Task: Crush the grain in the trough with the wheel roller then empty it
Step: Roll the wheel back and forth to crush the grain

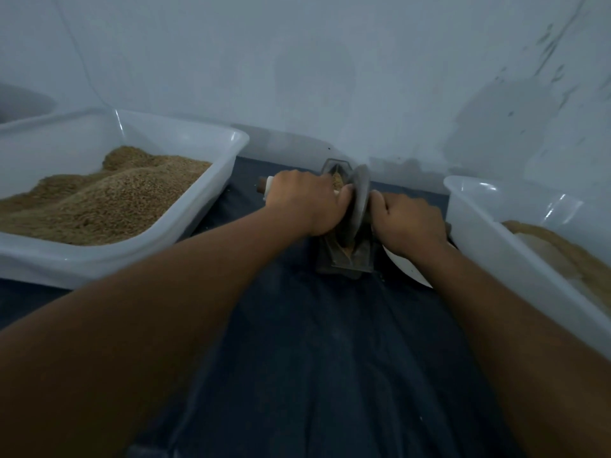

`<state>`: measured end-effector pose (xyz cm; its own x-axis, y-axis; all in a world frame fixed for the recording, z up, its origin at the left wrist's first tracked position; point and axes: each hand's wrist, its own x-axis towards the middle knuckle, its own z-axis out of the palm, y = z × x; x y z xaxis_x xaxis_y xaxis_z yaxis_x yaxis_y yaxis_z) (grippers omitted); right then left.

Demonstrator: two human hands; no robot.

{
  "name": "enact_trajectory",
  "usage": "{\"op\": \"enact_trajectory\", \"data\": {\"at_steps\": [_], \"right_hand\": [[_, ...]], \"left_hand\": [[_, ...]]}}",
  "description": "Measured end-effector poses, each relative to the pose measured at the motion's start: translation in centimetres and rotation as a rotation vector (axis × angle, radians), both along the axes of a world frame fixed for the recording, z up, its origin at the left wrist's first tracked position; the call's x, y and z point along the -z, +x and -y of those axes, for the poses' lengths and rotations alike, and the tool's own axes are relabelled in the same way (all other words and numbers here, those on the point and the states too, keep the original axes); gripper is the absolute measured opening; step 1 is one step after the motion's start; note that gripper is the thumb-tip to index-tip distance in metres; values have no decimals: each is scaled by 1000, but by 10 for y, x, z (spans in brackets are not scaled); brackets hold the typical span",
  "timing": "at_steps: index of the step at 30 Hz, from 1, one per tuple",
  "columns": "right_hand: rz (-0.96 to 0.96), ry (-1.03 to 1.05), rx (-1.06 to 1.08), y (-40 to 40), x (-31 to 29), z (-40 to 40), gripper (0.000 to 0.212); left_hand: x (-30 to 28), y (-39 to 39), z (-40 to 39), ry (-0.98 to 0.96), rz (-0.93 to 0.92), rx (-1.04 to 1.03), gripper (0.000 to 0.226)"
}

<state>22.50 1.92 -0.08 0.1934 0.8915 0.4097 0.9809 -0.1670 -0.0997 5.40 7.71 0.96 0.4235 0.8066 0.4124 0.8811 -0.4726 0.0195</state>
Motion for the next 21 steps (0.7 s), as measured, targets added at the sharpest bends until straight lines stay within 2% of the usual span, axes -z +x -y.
{"op": "enact_trajectory", "data": {"at_steps": [4, 14, 21], "right_hand": [[17, 31, -1, 1, 3, -7, 51], [40, 34, 32, 12, 4, -63, 50], [105, 34, 56, 19, -3, -102, 53]], "left_hand": [[4, 1, -6, 3, 19, 11, 67], [5, 17, -50, -96, 96, 2, 46], [5, 27, -87, -180, 102, -39, 60]]}}
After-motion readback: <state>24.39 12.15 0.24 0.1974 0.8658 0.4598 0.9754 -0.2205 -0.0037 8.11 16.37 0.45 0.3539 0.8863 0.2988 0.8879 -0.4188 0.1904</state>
